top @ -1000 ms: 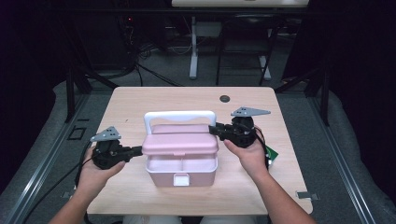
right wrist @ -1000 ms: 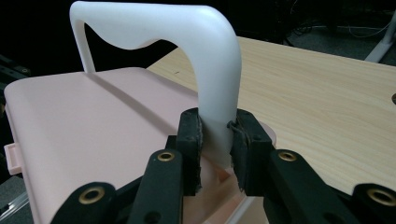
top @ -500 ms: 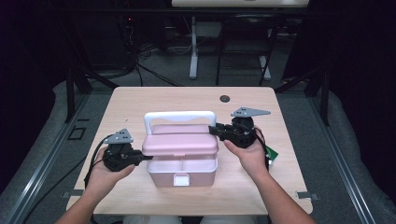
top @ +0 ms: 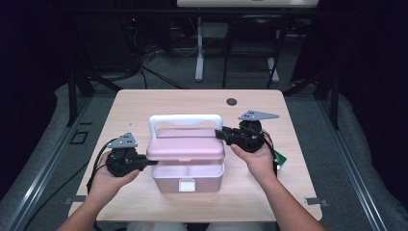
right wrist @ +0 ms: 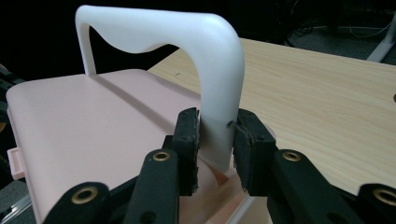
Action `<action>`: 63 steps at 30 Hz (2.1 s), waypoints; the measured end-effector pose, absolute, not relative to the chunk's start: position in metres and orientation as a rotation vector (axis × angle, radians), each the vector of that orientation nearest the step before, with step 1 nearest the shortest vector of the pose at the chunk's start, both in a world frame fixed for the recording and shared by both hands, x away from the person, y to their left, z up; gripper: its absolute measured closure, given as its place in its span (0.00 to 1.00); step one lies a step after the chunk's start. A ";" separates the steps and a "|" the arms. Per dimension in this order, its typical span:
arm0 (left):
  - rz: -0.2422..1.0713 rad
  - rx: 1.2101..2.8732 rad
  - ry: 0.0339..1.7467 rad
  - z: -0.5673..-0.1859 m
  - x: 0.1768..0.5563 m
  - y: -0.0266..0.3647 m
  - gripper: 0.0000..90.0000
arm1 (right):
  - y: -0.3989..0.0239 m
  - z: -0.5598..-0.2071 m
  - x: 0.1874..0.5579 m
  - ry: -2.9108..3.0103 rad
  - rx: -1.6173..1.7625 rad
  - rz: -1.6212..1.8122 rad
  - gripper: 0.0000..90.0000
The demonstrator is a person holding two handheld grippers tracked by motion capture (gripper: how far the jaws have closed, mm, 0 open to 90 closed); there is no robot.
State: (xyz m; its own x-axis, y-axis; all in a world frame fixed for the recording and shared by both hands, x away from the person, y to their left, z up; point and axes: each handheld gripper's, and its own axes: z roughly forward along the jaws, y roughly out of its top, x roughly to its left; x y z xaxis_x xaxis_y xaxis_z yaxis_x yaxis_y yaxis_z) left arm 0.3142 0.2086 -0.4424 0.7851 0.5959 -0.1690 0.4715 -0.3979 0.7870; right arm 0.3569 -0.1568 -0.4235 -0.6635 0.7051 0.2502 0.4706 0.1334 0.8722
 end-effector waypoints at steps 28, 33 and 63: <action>0.226 2.021 0.821 -0.403 0.342 0.208 1.00 | -0.187 -0.436 0.319 2.140 1.144 1.523 0.94; 0.232 2.019 0.836 -0.396 0.350 0.207 1.00 | -0.180 -0.446 0.312 2.184 1.120 1.504 0.97; 0.288 2.019 0.924 -0.384 0.385 0.205 1.00 | -0.133 -0.477 0.302 2.382 0.986 1.397 1.00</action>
State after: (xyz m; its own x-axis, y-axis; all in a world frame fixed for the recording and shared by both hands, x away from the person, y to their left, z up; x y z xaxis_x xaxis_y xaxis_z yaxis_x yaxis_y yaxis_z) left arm 0.3854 0.2048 -0.3844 0.6972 0.7038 -0.1362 0.5022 -0.3439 0.7934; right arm 0.3018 -0.1330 -0.4769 -0.7544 0.6396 0.1477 0.4411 0.3273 0.8357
